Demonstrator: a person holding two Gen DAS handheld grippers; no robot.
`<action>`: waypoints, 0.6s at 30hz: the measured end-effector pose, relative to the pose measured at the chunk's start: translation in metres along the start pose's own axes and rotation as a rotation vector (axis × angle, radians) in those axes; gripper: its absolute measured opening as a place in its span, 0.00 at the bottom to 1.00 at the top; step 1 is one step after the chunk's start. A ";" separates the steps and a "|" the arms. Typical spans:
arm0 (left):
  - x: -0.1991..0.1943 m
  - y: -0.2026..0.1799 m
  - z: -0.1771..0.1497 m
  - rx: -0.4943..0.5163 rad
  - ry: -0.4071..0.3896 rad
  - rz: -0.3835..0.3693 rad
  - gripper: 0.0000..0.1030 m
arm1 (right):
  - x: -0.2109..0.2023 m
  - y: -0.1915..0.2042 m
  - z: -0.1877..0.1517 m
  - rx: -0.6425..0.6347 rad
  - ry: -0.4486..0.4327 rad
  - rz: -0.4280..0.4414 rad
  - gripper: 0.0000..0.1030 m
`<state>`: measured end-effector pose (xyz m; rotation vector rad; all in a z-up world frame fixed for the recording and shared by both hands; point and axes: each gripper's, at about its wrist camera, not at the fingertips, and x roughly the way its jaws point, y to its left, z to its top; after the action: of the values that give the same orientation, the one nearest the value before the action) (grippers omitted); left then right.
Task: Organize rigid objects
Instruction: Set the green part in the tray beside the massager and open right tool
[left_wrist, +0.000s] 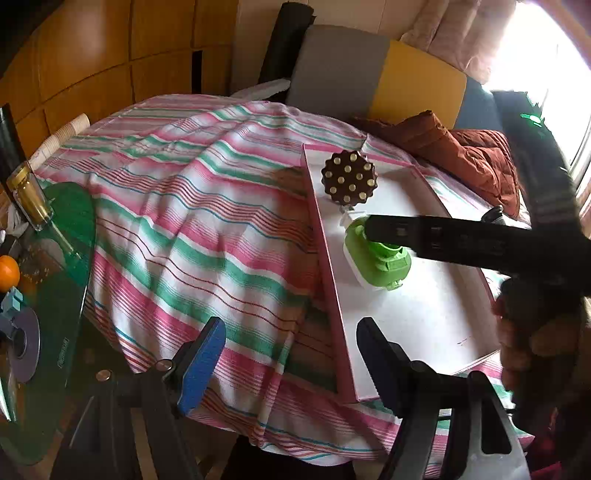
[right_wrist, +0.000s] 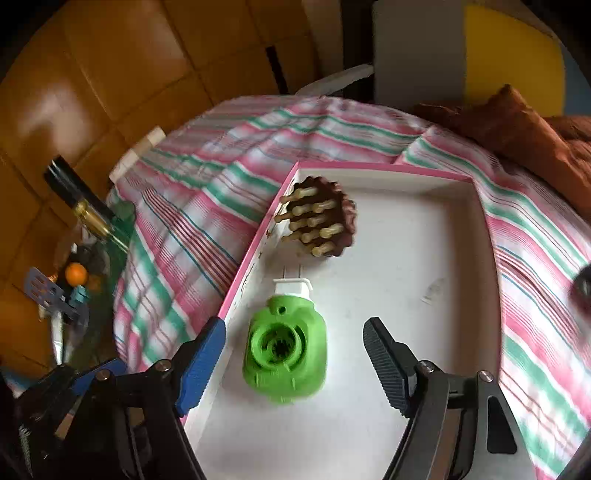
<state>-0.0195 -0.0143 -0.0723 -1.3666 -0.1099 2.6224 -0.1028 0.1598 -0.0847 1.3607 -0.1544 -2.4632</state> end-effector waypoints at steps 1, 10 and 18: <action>-0.002 -0.001 0.000 0.001 -0.007 0.002 0.73 | -0.004 -0.001 -0.001 0.006 -0.006 -0.003 0.76; -0.021 -0.007 0.006 0.028 -0.052 0.018 0.73 | -0.056 -0.017 -0.023 0.045 -0.109 -0.099 0.80; -0.033 -0.024 0.013 0.075 -0.079 0.014 0.73 | -0.098 -0.034 -0.047 0.040 -0.178 -0.194 0.87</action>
<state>-0.0087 0.0026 -0.0350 -1.2442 -0.0120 2.6638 -0.0223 0.2265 -0.0400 1.2224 -0.1181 -2.7572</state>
